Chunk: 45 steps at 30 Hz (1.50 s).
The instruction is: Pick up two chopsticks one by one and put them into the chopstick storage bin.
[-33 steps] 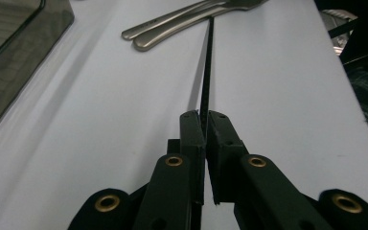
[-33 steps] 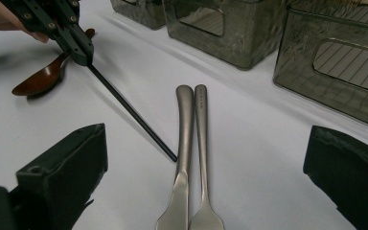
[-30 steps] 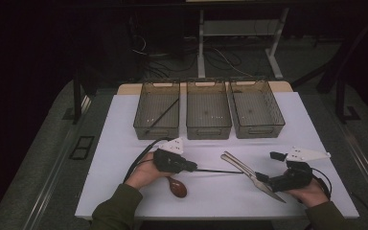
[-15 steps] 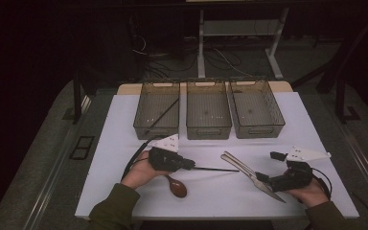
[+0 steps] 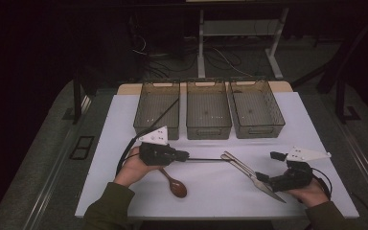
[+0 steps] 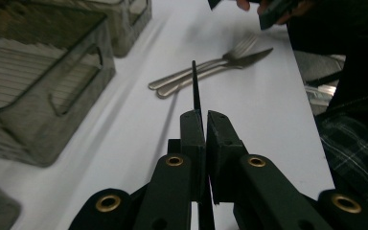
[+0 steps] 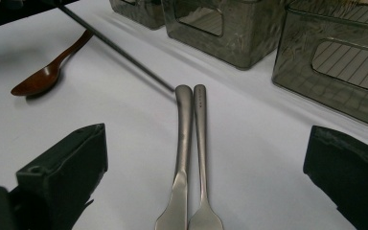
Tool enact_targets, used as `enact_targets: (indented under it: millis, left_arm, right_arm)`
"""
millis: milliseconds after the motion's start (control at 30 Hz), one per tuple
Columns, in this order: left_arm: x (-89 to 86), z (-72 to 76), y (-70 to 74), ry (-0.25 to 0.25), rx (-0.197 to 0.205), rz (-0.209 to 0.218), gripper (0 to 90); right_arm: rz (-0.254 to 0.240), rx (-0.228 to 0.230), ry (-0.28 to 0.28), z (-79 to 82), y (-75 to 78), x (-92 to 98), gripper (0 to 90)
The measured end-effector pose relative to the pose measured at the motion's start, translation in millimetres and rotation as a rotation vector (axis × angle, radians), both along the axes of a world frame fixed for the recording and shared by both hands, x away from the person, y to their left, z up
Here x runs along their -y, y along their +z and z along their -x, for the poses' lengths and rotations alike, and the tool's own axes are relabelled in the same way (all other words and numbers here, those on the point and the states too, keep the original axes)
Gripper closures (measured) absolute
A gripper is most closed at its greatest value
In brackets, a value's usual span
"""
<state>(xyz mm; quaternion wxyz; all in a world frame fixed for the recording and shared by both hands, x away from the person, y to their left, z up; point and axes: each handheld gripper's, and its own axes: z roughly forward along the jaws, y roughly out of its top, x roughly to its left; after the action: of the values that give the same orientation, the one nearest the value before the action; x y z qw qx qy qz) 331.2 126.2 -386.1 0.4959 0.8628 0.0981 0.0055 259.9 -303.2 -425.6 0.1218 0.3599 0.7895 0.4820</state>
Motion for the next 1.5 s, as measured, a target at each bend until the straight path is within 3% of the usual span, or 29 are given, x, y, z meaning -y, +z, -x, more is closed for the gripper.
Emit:
enact_targets:
  millis: [400,767,1033,1367,1500]
  left_arm:
    - [-23.6,-7.8,18.2,0.063,0.023,0.076,85.4]
    - [-34.8,-32.8,38.5,0.144,0.057,0.115,85.3]
    - [-43.7,-53.1,51.0,0.263,0.080,0.123,85.3]
    - [-60.7,-81.8,56.2,0.478,0.116,0.117,85.3]
    - [-68.0,-93.0,55.1,0.547,0.116,0.092,85.3]
  right_arm:
    - [-0.002,0.000,-0.011,0.1,-0.3,1.4,0.9]
    - [-0.002,-0.004,-0.022,-1.1,-0.9,2.8,0.9]
    - [-0.004,-0.008,-0.026,-0.5,-0.8,2.9,0.9]
    - [-0.005,-0.006,-0.026,-0.9,-0.9,3.6,0.9]
    - [-0.005,-0.006,-0.025,-1.0,-1.0,4.0,0.9]
